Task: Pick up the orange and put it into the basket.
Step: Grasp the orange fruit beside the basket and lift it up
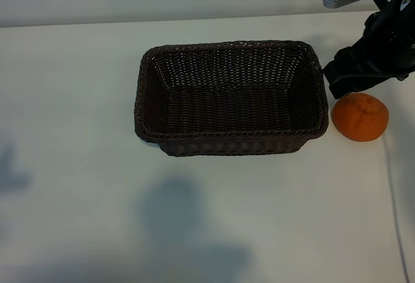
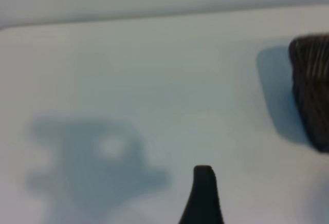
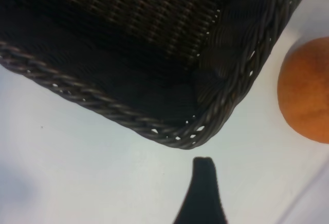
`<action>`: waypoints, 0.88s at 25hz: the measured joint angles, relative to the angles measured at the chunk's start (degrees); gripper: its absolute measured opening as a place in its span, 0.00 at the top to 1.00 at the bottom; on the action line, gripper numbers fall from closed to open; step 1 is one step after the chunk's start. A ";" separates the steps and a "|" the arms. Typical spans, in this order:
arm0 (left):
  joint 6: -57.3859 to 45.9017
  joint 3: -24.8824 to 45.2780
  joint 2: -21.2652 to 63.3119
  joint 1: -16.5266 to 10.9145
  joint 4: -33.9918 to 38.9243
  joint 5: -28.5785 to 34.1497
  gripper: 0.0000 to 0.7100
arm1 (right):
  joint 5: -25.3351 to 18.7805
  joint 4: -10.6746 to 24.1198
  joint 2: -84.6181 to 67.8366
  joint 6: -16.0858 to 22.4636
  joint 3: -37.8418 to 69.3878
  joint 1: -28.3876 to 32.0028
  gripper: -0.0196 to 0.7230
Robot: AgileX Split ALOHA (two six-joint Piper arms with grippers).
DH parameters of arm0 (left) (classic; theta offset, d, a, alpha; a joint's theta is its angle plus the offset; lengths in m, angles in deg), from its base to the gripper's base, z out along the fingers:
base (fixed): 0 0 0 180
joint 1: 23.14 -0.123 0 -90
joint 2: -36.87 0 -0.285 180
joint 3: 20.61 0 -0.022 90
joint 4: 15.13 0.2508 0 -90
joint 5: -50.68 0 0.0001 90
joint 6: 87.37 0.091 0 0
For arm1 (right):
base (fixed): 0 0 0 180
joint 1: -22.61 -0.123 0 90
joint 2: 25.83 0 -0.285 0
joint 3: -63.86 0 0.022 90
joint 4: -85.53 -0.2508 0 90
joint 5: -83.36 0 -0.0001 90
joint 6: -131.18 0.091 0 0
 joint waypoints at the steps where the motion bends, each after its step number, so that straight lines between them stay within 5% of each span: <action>1: -0.18 2.17 2.16 0.02 0.09 -0.29 0.16 | 0.00 0.00 0.00 0.00 0.00 0.00 0.22; 11: -0.80 16.92 18.85 0.02 -2.90 2.19 0.16 | 0.16 -0.13 0.00 -0.66 0.00 0.00 0.22; 22: -1.03 27.03 21.32 0.02 -1.13 2.61 0.17 | 0.46 -0.13 0.00 -0.83 0.00 0.00 0.22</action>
